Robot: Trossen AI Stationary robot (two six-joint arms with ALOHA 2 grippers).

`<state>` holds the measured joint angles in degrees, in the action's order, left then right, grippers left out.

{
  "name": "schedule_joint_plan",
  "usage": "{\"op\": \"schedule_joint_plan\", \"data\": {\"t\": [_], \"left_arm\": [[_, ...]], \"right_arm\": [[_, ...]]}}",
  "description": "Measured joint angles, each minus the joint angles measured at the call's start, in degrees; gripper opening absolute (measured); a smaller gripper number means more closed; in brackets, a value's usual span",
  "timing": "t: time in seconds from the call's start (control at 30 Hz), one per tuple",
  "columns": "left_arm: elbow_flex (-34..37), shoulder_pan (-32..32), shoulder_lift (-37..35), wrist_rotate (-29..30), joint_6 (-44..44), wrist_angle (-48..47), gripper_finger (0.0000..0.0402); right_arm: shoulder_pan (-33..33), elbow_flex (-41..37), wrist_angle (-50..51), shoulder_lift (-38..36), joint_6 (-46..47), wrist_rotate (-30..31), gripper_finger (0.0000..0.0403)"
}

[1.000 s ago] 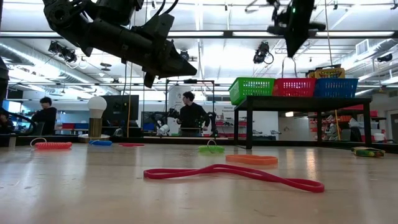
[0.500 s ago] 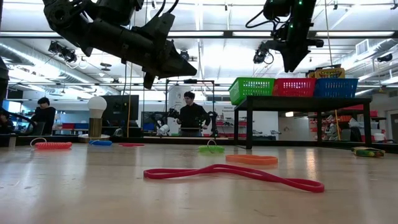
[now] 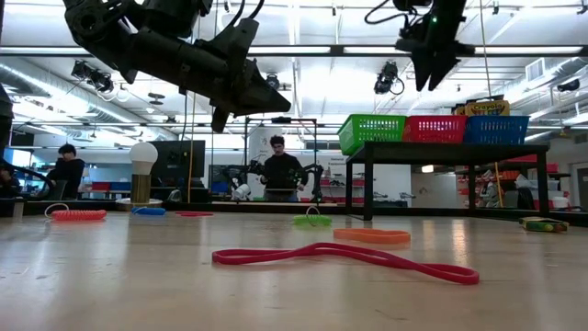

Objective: Pick & Place Office Desk Supplies
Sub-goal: Put the orange spring keychain into the green bin

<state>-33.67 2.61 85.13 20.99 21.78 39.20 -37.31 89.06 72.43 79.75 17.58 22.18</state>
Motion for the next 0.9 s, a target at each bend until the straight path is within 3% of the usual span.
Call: {"op": "schedule_joint_plan", "data": {"t": [0.13,0.43,0.77,0.9], "left_arm": [[0.0,0.0,0.0,0.0,0.8,0.0,0.0011],[0.0,0.0,0.0,0.0,1.5,0.0,0.0011],[0.0,0.0,0.0,-1.2,-2.1,0.0,0.001],[0.0,0.0,0.0,-1.5,-2.3,0.0,0.001]], "right_arm": [[1.6,0.9,-1.7,-0.9,-4.2,-0.2,0.0145],[10.2,0.9,-10.1,-4.7,-5.1,-2.6,0.0009],[22.0,-8.2,-25.0,-8.5,-3.1,-2.5,0.0005],[27.3,-9.1,-26.4,-8.6,-3.2,-2.4,0.0007]]}}
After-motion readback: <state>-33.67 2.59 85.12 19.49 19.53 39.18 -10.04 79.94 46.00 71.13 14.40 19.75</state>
